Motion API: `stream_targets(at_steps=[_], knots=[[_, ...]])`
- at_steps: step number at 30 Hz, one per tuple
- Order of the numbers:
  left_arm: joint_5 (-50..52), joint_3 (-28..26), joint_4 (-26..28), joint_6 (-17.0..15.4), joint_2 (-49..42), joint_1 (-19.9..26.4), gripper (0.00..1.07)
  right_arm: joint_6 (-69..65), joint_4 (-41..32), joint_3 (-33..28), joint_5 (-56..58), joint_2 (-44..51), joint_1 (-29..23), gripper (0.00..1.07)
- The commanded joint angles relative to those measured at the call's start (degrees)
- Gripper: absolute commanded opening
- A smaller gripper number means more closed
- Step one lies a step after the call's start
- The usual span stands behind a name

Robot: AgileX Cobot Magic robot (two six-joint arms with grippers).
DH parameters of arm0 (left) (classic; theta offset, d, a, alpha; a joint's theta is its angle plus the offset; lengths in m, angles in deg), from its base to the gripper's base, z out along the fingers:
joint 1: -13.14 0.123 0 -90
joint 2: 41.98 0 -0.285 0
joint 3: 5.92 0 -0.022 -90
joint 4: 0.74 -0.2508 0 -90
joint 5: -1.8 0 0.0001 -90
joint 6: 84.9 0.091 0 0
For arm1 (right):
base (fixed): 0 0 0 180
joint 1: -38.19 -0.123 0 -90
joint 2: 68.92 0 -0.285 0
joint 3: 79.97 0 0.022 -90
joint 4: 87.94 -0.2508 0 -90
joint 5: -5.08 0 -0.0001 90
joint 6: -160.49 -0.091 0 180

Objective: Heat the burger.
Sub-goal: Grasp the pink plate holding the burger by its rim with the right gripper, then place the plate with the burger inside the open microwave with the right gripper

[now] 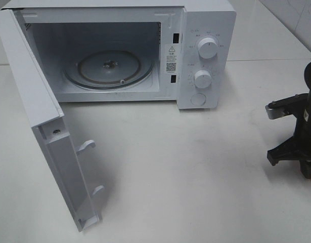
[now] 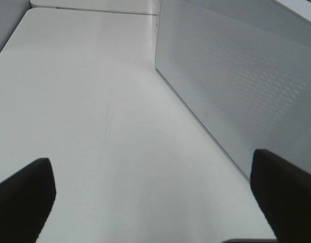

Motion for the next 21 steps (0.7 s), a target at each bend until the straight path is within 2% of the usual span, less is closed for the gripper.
stream_targets(at_steps=[1,6,21], knots=[[0.92,0.11,0.23,0.06,-0.97,-0.11,1.03,-5.10,5.10,0.11,3.72,0.34,-2.69,0.00],[0.92,0.11,0.23,0.06,-0.97,-0.11,1.03,-9.68,10.37,0.11,7.28,0.34,-5.84,0.00],[0.92,0.11,0.23,0.06,-0.97,-0.11,1.03,-11.23,15.76,-1.15,13.92,7.10,-14.44,0.00]])
